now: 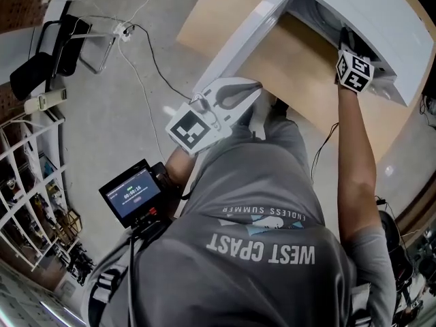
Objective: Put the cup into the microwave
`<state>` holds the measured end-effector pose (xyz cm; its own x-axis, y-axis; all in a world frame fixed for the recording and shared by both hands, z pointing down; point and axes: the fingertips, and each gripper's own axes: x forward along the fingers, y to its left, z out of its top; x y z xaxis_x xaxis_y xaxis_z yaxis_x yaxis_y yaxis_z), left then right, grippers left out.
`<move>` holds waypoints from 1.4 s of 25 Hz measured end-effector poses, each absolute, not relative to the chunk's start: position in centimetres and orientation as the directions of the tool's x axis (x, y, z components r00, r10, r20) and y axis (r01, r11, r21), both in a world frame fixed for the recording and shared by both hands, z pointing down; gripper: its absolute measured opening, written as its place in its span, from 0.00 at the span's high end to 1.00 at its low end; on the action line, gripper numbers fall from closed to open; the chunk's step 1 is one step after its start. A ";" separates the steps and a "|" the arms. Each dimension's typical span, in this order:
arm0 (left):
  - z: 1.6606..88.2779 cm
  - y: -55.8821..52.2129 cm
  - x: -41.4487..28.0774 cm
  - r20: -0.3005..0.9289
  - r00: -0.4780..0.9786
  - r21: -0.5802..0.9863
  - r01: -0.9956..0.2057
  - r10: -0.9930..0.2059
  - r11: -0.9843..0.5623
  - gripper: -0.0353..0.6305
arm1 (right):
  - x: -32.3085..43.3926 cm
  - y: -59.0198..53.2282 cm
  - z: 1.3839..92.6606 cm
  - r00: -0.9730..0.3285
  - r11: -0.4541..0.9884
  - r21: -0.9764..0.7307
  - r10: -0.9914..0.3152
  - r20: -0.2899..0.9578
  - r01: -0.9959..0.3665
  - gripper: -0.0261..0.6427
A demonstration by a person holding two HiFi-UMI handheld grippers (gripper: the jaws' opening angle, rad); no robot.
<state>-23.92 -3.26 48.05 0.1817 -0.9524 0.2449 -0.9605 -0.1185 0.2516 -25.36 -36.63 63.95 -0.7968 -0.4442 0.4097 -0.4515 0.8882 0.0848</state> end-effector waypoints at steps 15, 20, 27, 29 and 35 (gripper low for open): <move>48.2 -0.8 -21.2 0.200 0.245 0.201 -0.958 -0.949 -0.205 0.92 | -18.8 -33.1 61.2 -0.789 0.862 0.105 -0.498 0.359 -0.496 0.79; 49.4 -0.2 -20.5 0.193 0.287 0.154 -0.953 -0.938 -0.260 0.92 | -16.6 -30.0 59.4 -0.828 0.872 0.053 -0.480 0.291 -0.487 0.89; 47.7 -0.7 -24.5 0.138 0.357 0.143 -0.930 -0.924 -0.339 0.92 | -19.4 -24.9 52.7 -0.888 0.918 0.027 -0.389 0.244 -0.395 0.91; 46.5 -1.4 -26.0 0.122 0.375 0.148 -0.922 -0.919 -0.357 0.92 | -20.7 -23.9 49.8 -0.902 0.930 0.035 -0.365 0.231 -0.367 0.91; 45.7 -2.5 -20.7 0.109 0.461 0.086 -0.887 -0.881 -0.453 0.92 | -13.3 -18.5 44.4 -0.922 0.943 0.060 -0.334 0.197 -0.328 0.93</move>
<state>-20.74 -2.51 45.65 0.4608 -0.8807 0.1093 -0.8871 -0.4535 0.0860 -13.28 -18.47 44.40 -0.9219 -0.3337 0.1970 -0.3284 0.9426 0.0600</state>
